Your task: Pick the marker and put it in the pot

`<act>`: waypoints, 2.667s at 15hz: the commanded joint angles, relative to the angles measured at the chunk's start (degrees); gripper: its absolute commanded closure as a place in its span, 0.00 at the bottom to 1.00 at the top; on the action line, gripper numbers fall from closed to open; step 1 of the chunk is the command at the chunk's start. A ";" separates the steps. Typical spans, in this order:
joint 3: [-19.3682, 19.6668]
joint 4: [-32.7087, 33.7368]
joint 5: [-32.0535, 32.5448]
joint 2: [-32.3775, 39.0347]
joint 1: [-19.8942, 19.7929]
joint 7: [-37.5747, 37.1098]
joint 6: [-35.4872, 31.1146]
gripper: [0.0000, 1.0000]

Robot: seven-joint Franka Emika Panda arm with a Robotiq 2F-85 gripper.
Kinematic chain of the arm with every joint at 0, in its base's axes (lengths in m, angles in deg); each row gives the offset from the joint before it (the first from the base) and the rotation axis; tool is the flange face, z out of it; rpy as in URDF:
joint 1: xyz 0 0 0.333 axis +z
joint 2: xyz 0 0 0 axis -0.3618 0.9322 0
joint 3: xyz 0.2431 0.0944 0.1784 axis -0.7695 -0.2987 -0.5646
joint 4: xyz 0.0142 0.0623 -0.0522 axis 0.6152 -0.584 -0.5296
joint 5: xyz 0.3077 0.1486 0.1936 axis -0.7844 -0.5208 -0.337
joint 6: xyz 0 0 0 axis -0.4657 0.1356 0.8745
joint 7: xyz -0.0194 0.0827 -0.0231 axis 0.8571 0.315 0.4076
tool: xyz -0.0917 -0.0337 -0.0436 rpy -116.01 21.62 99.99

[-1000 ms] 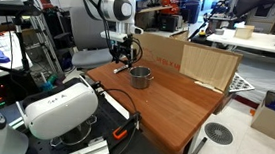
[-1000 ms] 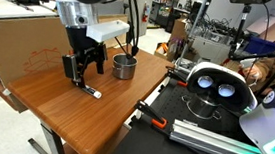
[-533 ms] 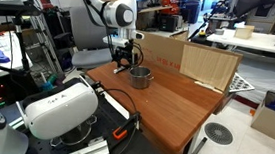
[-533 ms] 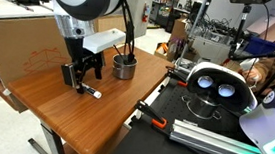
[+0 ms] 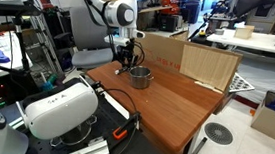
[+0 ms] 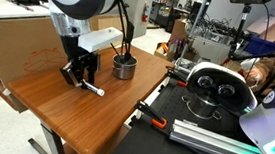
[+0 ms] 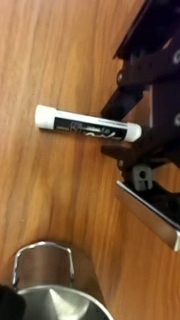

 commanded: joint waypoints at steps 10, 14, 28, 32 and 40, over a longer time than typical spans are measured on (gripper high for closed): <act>0.14 -0.49 0.24 -0.55 1.40 -0.75 0.66 0.94; -2.36 -2.97 -1.36 -3.55 0.77 1.22 -0.08 0.94; -1.94 -13.10 1.65 -24.89 -0.52 0.30 -1.41 0.94; -0.42 -16.35 4.89 -28.37 -1.70 -1.26 -7.12 0.94; 3.40 -21.54 10.42 -28.88 -4.24 -5.22 -19.49 0.94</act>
